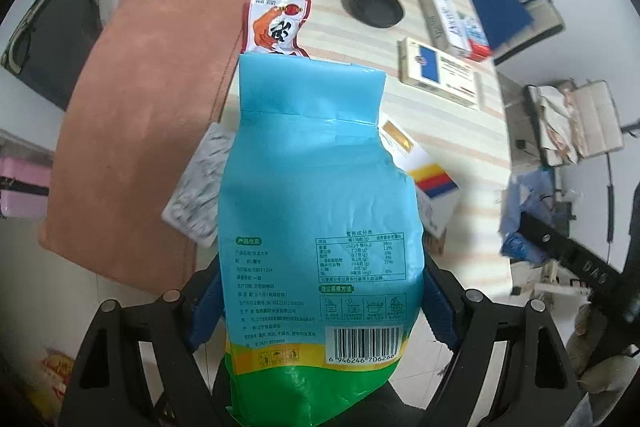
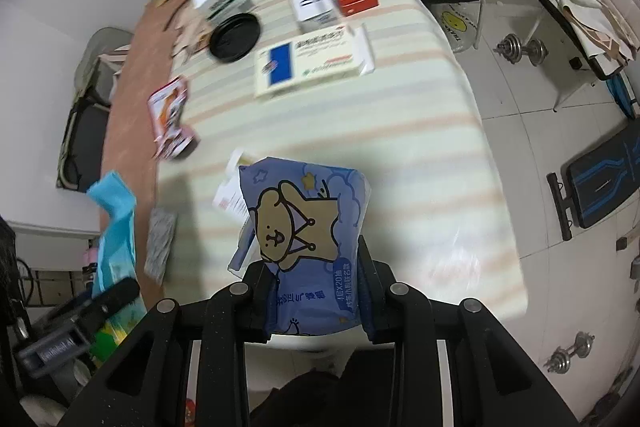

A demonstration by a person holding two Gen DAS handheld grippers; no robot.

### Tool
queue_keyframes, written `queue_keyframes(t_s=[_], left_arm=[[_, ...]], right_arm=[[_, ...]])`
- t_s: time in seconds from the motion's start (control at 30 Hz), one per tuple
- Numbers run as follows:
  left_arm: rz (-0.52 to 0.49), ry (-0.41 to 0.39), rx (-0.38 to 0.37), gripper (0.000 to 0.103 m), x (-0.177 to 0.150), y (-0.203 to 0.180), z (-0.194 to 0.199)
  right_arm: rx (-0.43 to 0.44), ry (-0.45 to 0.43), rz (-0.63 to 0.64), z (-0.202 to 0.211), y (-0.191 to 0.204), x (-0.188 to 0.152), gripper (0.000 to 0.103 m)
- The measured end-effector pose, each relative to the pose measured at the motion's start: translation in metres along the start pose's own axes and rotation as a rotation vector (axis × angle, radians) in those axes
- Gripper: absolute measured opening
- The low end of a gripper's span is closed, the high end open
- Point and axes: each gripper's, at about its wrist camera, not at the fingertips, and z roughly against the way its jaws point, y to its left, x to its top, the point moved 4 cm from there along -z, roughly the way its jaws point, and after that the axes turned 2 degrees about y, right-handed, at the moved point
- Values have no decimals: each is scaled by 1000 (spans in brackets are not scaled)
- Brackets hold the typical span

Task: Collect trash
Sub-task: 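Carry both items over the white bin and open both grippers to drop them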

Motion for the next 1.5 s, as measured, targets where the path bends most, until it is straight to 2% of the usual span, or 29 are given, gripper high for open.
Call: queue_keyframes(t_s=[0.1, 0.17, 0.3, 0.4, 0.47, 0.57, 0.7, 0.83, 0.97, 1.0, 1.03, 1.07, 1.13, 1.17, 1.23, 1.33, 1.37, 1.43, 1.5], left_arm=[[-50, -11, -34, 82, -32, 23, 1], [-83, -6, -54, 82, -62, 39, -17], [-128, 56, -71, 82, -111, 77, -39], [-123, 132, -79, 82, -143, 94, -60], [-118, 194, -86, 82, -167, 109, -90], [-98, 256, -97, 82, -191, 128, -139], [-46, 326, -98, 82, -210, 155, -235], [4, 400, -123, 82, -220, 176, -334], [48, 446, -132, 86, -229, 196, -409], [46, 448, -124, 92, -231, 200, -423], [42, 449, -113, 99, -233, 203, -434], [39, 446, -104, 100, -235, 207, -441], [38, 431, -73, 100, -241, 212, -453], [38, 424, -59, 100, -243, 215, -455], [27, 384, -12, 100, -247, 218, -455], [-4, 300, 73, 100, -249, 227, -442], [-21, 282, 115, 100, -250, 230, -439], [-57, 273, 190, 100, -257, 225, -434], [-62, 281, 220, 100, -262, 225, -429]], right_arm=[[7, -19, -8, 11, 12, -50, 33], [10, -19, -30, 12, 18, -89, 33], [15, 7, -108, -11, 23, -173, 33], [13, 74, -154, -47, 18, -229, 33], [12, 118, -180, -79, 14, -263, 33], [13, 165, -205, -129, 4, -299, 33], [25, 235, -234, -220, -14, -339, 33], [28, 279, -219, -318, -30, -366, 33], [52, 337, -185, -395, -41, -383, 35], [54, 352, -171, -414, -42, -388, 35], [57, 359, -161, -426, -45, -389, 42], [53, 362, -151, -441, -47, -393, 48], [49, 367, -138, -459, -51, -398, 67], [41, 367, -135, -466, -51, -397, 72], [4, 365, -125, -472, -54, -400, 95], [-100, 343, -77, -473, -59, -408, 101], [-124, 341, -66, -477, -57, -395, 101], [-176, 339, -35, -473, -56, -395, 101], [-222, 337, -3, -467, -50, -397, 101]])
